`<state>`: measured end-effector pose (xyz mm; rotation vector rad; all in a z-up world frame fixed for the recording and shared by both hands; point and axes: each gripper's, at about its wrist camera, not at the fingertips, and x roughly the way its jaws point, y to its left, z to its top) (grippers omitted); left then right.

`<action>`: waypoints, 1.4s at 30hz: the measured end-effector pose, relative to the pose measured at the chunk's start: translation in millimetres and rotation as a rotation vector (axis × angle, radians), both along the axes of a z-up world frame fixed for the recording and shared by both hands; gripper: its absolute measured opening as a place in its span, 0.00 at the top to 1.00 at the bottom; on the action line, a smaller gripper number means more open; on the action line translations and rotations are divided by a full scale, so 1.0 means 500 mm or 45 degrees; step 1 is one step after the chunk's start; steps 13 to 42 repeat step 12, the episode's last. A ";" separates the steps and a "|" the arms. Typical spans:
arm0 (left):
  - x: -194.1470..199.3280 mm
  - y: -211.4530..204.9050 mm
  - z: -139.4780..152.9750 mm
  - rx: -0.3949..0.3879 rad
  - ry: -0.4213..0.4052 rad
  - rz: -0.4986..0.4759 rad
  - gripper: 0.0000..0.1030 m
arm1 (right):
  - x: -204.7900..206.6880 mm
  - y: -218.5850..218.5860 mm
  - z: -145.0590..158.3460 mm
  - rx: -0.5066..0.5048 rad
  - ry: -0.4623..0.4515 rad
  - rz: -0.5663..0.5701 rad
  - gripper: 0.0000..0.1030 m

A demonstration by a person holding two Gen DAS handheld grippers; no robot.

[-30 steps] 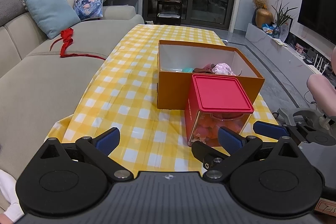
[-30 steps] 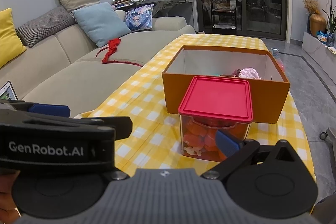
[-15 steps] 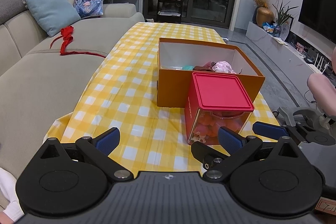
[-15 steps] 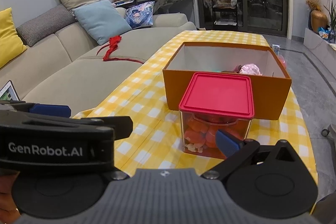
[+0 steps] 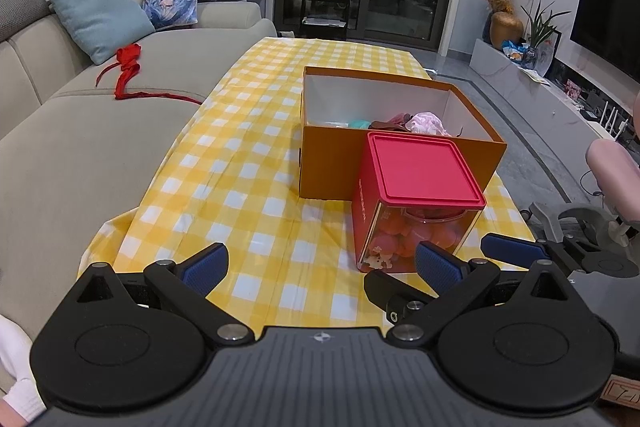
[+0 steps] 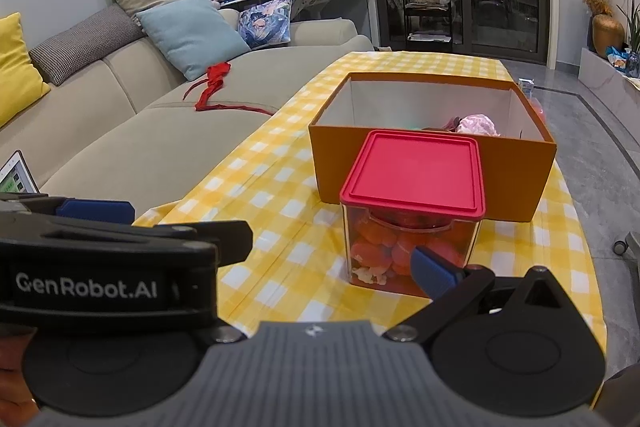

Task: Organize soft objects

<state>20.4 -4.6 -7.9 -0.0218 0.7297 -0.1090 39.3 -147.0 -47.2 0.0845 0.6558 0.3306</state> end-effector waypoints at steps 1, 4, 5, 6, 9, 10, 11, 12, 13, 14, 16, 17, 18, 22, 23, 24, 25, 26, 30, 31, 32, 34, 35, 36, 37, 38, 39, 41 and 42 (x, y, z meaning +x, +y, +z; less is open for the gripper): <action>-0.001 0.000 -0.001 0.001 -0.001 -0.001 0.00 | 0.000 0.000 0.000 0.002 0.001 -0.001 0.03; 0.000 0.000 -0.001 -0.004 0.002 0.001 0.00 | 0.000 0.000 -0.001 0.003 0.006 -0.002 0.03; 0.000 0.000 -0.001 -0.005 0.005 0.003 0.00 | 0.001 0.000 -0.001 0.000 0.007 -0.001 0.03; 0.001 -0.001 0.000 0.001 0.009 0.005 0.00 | 0.001 0.000 -0.002 -0.003 0.010 0.000 0.03; 0.001 -0.003 -0.003 0.003 0.014 0.010 0.00 | 0.002 0.001 -0.004 -0.003 0.014 0.000 0.03; 0.000 -0.003 -0.004 -0.001 0.011 0.009 0.00 | 0.002 0.001 -0.004 -0.004 0.014 0.000 0.03; 0.000 -0.004 -0.003 -0.004 0.009 0.007 0.00 | 0.002 0.002 -0.004 -0.005 0.012 0.000 0.03; -0.001 -0.004 -0.003 -0.006 0.009 0.007 0.00 | 0.001 0.002 -0.004 -0.007 0.011 0.000 0.03; -0.001 -0.004 -0.003 -0.006 0.009 0.007 0.00 | 0.001 0.002 -0.004 -0.007 0.011 0.000 0.03; -0.001 -0.004 -0.003 -0.006 0.009 0.007 0.00 | 0.001 0.002 -0.004 -0.007 0.011 0.000 0.03; -0.001 -0.004 -0.003 -0.006 0.009 0.007 0.00 | 0.001 0.002 -0.004 -0.007 0.011 0.000 0.03; -0.001 -0.004 -0.003 -0.006 0.009 0.007 0.00 | 0.001 0.002 -0.004 -0.007 0.011 0.000 0.03; -0.001 -0.004 -0.003 -0.006 0.009 0.007 0.00 | 0.001 0.002 -0.004 -0.007 0.011 0.000 0.03; -0.001 -0.004 -0.003 -0.006 0.009 0.007 0.00 | 0.001 0.002 -0.004 -0.007 0.011 0.000 0.03; -0.001 -0.004 -0.003 -0.006 0.009 0.007 0.00 | 0.001 0.002 -0.004 -0.007 0.011 0.000 0.03; -0.001 -0.004 -0.003 -0.006 0.009 0.007 0.00 | 0.001 0.002 -0.004 -0.007 0.011 0.000 0.03; -0.001 -0.004 -0.003 -0.006 0.009 0.007 0.00 | 0.001 0.002 -0.004 -0.007 0.011 0.000 0.03; -0.001 -0.004 -0.003 -0.006 0.009 0.007 0.00 | 0.001 0.002 -0.004 -0.007 0.011 0.000 0.03; -0.001 -0.004 -0.003 -0.006 0.009 0.007 0.00 | 0.001 0.002 -0.004 -0.007 0.011 0.000 0.03; -0.001 -0.004 -0.003 -0.006 0.009 0.007 0.00 | 0.001 0.002 -0.004 -0.007 0.011 0.000 0.03; -0.001 -0.004 -0.003 -0.006 0.009 0.007 0.00 | 0.001 0.002 -0.004 -0.007 0.011 0.000 0.03; -0.001 -0.004 -0.003 -0.006 0.009 0.007 0.00 | 0.001 0.002 -0.004 -0.007 0.011 0.000 0.03; -0.001 -0.004 -0.003 -0.006 0.009 0.007 0.00 | 0.001 0.002 -0.004 -0.007 0.011 0.000 0.03; -0.001 -0.004 -0.003 -0.006 0.009 0.007 0.00 | 0.001 0.002 -0.004 -0.007 0.011 0.000 0.03; -0.001 -0.004 -0.003 -0.006 0.009 0.007 0.00 | 0.001 0.002 -0.004 -0.007 0.011 0.000 0.03; -0.001 -0.004 -0.003 -0.006 0.009 0.007 0.00 | 0.001 0.002 -0.004 -0.007 0.011 0.000 0.03; -0.001 -0.004 -0.003 -0.006 0.009 0.007 0.00 | 0.001 0.002 -0.004 -0.007 0.011 0.000 0.03; -0.001 -0.004 -0.003 -0.006 0.009 0.007 0.00 | 0.001 0.002 -0.004 -0.007 0.011 0.000 0.03; -0.001 -0.004 -0.003 -0.006 0.009 0.007 0.00 | 0.001 0.002 -0.004 -0.007 0.011 0.000 0.03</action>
